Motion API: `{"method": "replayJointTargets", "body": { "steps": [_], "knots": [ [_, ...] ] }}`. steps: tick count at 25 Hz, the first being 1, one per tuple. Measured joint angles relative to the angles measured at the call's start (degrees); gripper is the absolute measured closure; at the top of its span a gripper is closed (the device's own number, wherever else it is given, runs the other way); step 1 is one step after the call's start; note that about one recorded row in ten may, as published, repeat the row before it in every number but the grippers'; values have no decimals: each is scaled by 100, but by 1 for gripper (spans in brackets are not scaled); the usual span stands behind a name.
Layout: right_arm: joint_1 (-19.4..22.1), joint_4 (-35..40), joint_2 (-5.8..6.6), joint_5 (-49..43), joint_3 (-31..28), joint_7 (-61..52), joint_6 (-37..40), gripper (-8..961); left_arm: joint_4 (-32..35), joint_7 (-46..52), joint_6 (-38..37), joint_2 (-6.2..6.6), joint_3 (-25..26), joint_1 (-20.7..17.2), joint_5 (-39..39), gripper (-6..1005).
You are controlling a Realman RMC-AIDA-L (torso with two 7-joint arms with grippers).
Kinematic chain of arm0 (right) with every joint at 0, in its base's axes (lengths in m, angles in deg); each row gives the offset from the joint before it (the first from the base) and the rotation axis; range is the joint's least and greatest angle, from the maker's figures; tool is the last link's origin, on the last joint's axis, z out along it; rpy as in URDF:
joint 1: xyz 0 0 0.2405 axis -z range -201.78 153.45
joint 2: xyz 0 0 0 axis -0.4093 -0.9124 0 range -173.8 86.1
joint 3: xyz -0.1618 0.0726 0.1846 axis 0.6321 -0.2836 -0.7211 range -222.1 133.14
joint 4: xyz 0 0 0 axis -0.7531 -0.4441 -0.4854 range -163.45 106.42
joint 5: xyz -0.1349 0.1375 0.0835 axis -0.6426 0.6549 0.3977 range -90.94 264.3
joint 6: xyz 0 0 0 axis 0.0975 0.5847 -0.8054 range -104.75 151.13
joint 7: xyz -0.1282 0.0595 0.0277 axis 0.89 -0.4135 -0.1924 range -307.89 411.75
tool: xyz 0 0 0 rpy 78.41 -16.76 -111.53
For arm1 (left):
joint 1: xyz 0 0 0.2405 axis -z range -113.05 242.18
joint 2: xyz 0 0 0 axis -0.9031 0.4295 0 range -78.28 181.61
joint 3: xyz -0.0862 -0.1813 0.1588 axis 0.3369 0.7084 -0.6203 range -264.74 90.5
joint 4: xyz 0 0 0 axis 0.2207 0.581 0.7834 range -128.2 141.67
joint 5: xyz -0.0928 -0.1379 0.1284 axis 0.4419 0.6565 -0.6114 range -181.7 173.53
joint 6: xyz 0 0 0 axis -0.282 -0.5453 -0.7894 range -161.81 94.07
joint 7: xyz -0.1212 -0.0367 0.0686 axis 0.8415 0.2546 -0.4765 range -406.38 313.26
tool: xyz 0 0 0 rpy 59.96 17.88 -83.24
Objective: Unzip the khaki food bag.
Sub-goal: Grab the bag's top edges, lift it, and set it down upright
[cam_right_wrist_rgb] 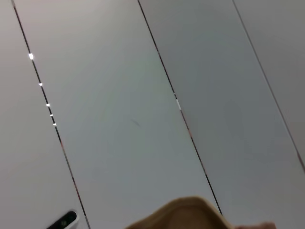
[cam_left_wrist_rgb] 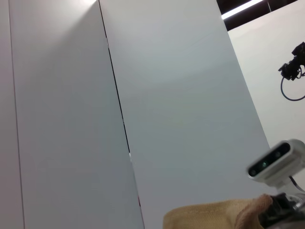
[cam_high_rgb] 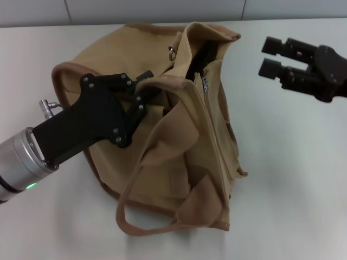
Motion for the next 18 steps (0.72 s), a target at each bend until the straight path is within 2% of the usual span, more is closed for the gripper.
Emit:
{"method": "replayJointTargets", "body": {
  "steps": [6,9,10,11,13,14,16,17,18],
  "knots": [
    [-65,108,-11,436,315,-250,-96,225,-84,-129,94,0,-44,31,4,917],
    [-54,434,-17,618,424,-352,-140,225,-204,-300,142,0,-47,64,-6,917],
    [-69,906,5,689,444,-665,-142,226,-234,-336,187,0,-62,83,-19,917],
    [-69,906,5,689,444,-665,-142,226,-234,-336,187,0,-62,83,-19,917],
    [-162,1569,135,796,476,-1389,-97,226,-245,-339,248,-1,-111,91,-40,917],
    [-162,1569,135,796,476,-1389,-97,226,-245,-339,248,-1,-111,91,-40,917],
    [-259,1928,284,868,506,-2039,-66,226,-251,-339,272,0,-123,91,-42,917],
    [-352,2201,462,902,599,-2711,-38,226,-259,-339,280,0,-124,91,-42,917],
    [-352,2201,462,902,599,-2711,-38,226,-259,-339,280,0,-124,91,-42,917]
  ]
}}
